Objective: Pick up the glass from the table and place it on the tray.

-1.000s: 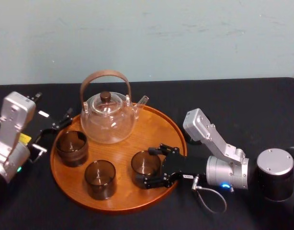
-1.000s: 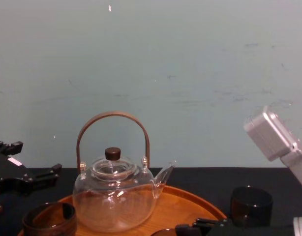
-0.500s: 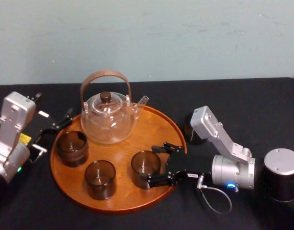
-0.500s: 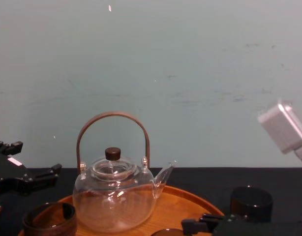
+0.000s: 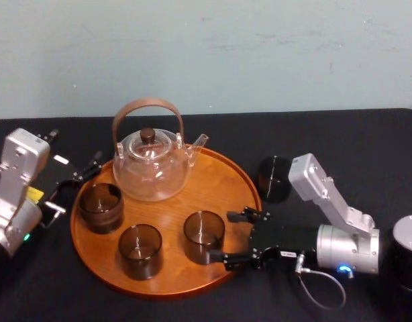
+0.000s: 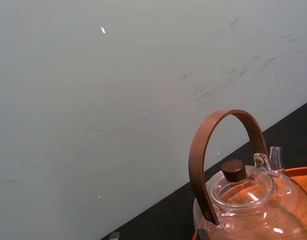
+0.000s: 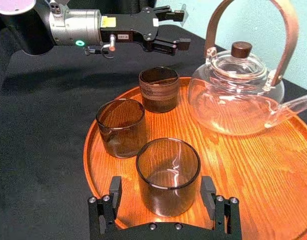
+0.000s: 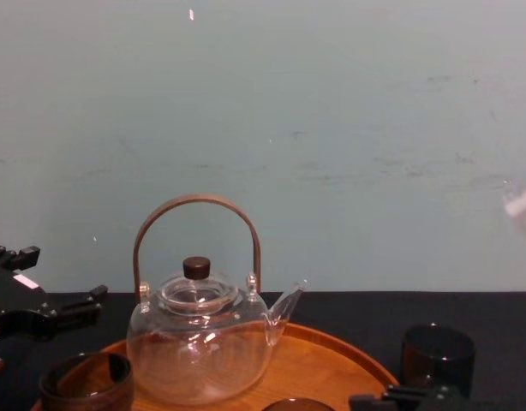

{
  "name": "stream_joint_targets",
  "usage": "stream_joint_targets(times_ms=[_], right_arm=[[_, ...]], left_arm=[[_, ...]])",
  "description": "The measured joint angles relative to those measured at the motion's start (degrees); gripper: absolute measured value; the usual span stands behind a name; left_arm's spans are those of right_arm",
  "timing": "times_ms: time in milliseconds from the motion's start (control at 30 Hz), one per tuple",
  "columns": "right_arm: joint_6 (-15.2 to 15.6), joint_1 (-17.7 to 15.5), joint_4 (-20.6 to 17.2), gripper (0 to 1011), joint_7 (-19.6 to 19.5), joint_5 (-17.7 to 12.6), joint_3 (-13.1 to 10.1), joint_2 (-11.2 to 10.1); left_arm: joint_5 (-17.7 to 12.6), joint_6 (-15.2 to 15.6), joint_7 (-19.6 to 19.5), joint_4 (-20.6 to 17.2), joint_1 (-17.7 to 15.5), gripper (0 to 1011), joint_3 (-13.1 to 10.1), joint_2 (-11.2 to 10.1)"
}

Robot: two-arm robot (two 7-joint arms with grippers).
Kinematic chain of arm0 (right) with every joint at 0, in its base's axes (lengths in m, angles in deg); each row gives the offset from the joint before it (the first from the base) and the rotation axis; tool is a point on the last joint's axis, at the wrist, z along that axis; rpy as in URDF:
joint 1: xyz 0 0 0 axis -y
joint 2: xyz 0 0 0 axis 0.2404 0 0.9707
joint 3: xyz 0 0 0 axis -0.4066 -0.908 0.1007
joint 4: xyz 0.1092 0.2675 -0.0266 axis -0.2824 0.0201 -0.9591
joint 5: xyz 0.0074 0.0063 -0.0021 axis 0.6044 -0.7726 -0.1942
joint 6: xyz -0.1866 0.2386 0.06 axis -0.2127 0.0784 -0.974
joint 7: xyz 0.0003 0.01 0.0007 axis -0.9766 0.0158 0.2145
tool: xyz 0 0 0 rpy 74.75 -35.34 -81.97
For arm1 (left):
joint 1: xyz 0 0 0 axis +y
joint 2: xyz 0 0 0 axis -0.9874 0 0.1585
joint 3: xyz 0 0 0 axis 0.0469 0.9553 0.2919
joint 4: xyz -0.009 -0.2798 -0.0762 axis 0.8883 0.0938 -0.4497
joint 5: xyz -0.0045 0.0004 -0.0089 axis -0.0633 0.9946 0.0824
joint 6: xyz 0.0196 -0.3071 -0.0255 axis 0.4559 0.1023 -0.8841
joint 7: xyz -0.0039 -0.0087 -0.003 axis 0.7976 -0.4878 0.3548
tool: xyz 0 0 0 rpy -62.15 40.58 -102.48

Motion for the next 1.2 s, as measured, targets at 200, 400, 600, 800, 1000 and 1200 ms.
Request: stream_joint_targets(times_ms=[200,400,600,800,1000,1200], right_arm=[[-0.1,-1.7,-1.9,1002,-0.4,-1.3,-1.3,-2.1],[-0.9,-3.3,-3.6,1002,-0.4,-2.6,-2.8,-4.5],[-2.0,-4.9,-4.8,1002,-0.5,-3.8,-4.6,-6.5],[-3.0,-6.8,-5.7,1003,-1.9,-5.2,-7.2,-8.0],[-3.3,-8.4,-5.9,1002,-4.2,-6.3,-9.8,-8.6],[-2.6,-9.3,-6.0,1002,-7.0,-7.0,-12.0,-8.4]], left_arm=[[0.0,0.0,0.0,0.0,0.0,1001,0.0,0.0],[0.0,0.0,0.0,0.0,0.0,1001,0.0,0.0],[0.0,0.0,0.0,0.0,0.0,1001,0.0,0.0],[0.0,0.0,0.0,0.0,0.0,1001,0.0,0.0],[0.0,0.0,0.0,0.0,0.0,1001,0.0,0.0],[0.0,0.0,0.0,0.0,0.0,1001,0.0,0.0]])
